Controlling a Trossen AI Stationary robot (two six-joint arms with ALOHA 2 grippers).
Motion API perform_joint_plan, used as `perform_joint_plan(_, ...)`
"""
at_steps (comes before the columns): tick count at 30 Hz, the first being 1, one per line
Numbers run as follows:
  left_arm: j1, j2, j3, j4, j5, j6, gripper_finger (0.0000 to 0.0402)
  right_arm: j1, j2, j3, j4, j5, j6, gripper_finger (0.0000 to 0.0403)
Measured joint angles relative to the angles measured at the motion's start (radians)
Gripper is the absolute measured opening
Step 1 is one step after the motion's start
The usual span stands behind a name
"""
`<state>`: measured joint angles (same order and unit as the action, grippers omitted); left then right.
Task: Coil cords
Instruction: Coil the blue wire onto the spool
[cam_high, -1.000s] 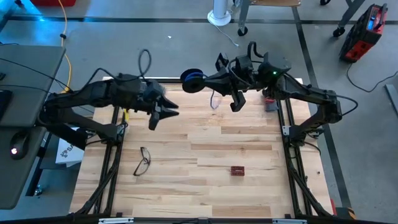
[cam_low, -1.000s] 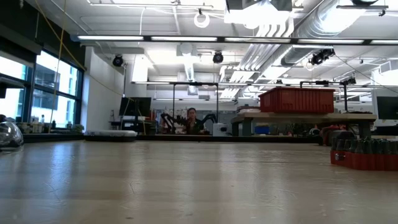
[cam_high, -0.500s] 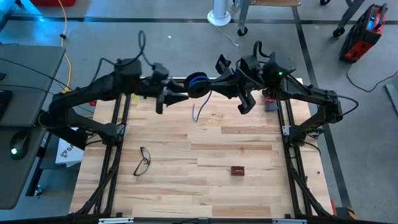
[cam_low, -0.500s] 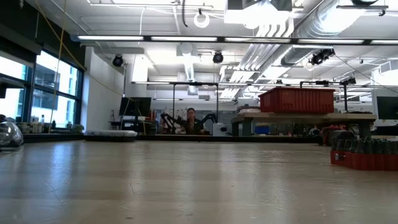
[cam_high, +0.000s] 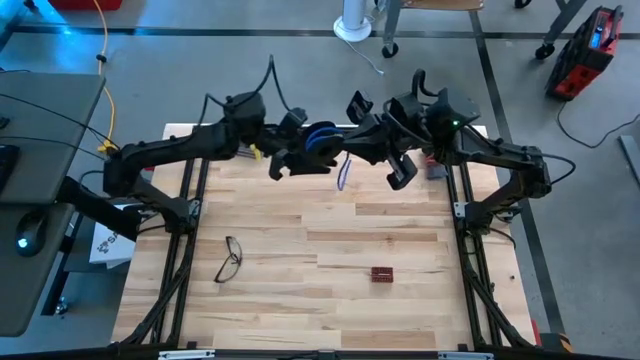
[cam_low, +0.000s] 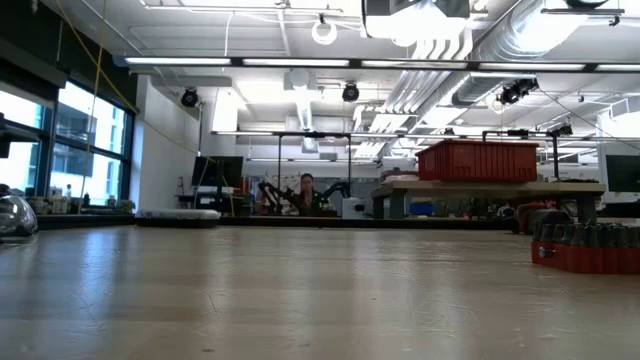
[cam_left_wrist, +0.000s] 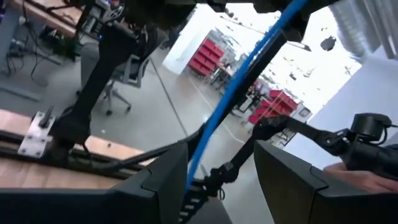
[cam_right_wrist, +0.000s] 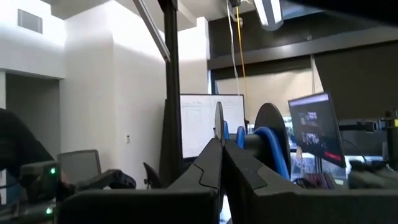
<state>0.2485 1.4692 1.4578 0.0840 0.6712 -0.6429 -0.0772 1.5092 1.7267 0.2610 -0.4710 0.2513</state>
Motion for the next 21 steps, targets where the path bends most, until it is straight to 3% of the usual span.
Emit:
perform_joint_plan(6,0.0,0.038,0.001,0.081,-0.006,-0.018,0.018,0.001,0.0,0.0,0.013,0.0,0.004,0.0)
perform_joint_plan(21,-0.04,0.052,0.0,0.052,0.004,-0.029,0.0179,0.001,0.0,0.0,0.015,0.001,0.003,0.0)
